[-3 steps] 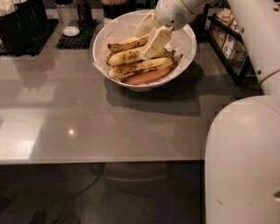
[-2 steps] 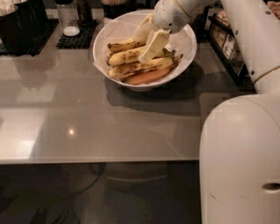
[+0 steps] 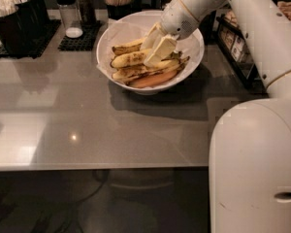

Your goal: Pick banana from white bowl

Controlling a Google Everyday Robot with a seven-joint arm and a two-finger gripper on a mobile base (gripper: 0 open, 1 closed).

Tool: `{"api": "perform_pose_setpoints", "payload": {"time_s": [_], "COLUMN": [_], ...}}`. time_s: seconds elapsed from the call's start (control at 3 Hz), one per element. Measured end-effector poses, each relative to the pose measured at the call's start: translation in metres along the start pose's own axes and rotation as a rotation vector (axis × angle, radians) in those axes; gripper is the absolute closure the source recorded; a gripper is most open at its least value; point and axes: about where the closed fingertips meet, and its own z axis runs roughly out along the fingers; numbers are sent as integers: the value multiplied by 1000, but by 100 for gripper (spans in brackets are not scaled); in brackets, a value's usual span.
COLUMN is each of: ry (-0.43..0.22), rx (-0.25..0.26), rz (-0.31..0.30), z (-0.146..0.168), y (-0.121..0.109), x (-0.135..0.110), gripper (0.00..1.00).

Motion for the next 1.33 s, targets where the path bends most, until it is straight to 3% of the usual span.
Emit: {"api": "perform_pose_setpoints", "payload": {"time_s": [0.33,0.67,1.0,1.33], "ry": [11,31,15,-118], "rx": [-12,64,188,286], "rz": [13,19,-37,-121], "z": [0,-27,-75,-96], "y": [3,7,25,51], "x": [2,0,-19,-34], "gripper": [99,100,100,100]}}
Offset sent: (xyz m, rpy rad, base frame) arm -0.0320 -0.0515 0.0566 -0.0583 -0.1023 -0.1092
